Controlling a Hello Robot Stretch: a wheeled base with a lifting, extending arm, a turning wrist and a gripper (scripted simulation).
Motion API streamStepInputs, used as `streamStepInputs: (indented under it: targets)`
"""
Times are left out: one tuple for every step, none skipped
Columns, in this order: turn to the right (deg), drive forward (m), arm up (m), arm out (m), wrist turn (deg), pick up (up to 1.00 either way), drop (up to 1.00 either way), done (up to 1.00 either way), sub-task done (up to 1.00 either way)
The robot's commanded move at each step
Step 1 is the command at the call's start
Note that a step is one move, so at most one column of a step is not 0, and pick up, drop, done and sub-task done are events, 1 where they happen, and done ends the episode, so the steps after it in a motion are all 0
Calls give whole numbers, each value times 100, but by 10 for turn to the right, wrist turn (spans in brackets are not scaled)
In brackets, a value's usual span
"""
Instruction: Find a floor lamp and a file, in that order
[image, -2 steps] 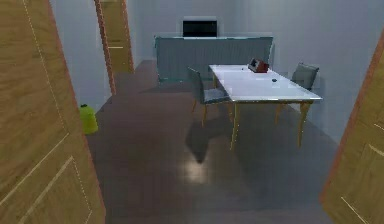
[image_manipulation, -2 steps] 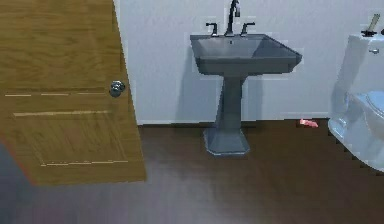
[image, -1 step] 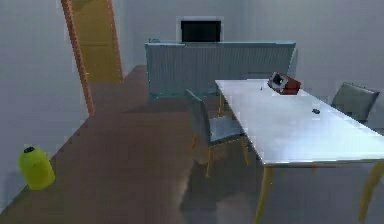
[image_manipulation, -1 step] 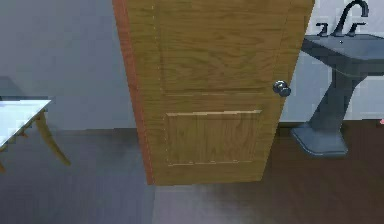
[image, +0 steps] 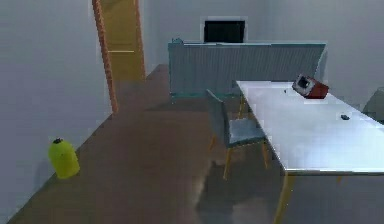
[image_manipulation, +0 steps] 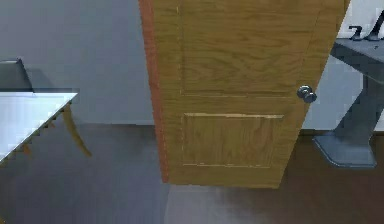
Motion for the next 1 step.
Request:
streamStepInputs:
  targets:
    - [0,35,0,0,0,0,0,0,0]
